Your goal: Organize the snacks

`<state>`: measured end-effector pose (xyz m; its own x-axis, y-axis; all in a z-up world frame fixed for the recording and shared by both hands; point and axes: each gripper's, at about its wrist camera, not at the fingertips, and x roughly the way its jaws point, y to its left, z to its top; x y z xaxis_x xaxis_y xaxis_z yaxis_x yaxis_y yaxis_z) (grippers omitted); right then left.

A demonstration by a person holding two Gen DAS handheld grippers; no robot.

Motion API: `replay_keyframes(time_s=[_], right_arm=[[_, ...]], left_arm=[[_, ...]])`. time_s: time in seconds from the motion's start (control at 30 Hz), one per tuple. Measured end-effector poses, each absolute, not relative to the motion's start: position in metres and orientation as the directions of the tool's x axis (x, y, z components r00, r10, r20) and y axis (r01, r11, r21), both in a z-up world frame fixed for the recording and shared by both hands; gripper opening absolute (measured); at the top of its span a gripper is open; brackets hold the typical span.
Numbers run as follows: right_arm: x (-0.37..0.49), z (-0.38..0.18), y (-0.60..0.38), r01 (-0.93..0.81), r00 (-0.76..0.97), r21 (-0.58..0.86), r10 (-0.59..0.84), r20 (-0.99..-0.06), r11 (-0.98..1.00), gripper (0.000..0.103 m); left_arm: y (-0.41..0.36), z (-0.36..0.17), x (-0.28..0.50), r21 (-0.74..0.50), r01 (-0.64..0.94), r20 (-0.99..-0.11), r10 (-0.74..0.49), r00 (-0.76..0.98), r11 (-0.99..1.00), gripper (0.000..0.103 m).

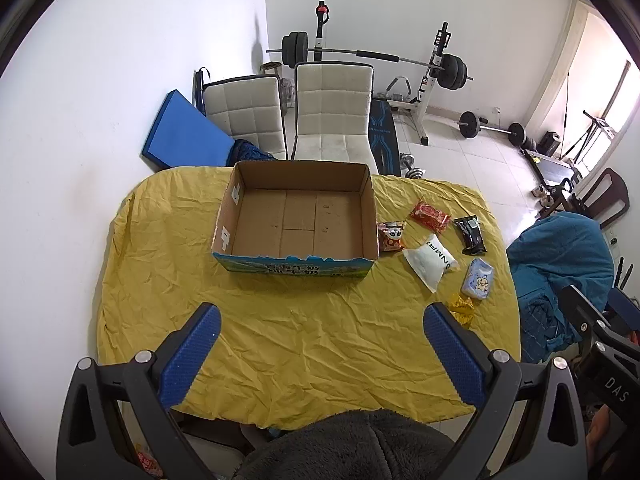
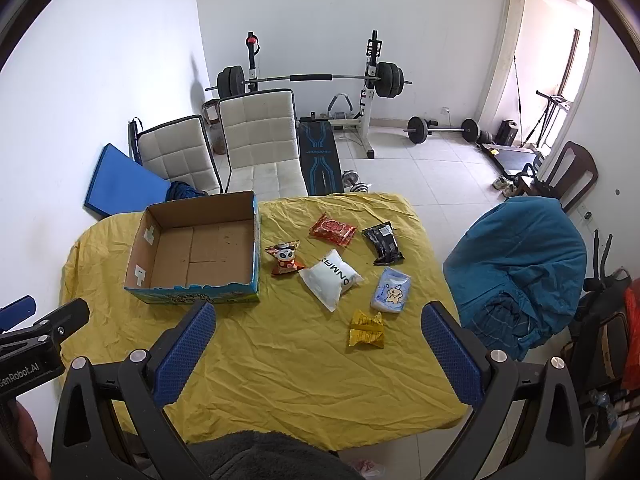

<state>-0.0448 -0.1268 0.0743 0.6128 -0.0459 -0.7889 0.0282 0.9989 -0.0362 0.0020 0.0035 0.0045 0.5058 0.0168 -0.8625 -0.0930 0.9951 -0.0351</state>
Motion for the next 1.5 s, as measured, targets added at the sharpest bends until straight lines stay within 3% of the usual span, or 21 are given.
replay_keyframes(time_s=[1.5], right_arm=[[-0.041,0.079,-0.12,-0.008,0.627,-0.025,-0.015,-0.779,1.0,0.103]], left_arm=[[0.014,0.0,-0.002,-0.043,-0.126,-0.862,0.026,0.507,0.991,0.103]])
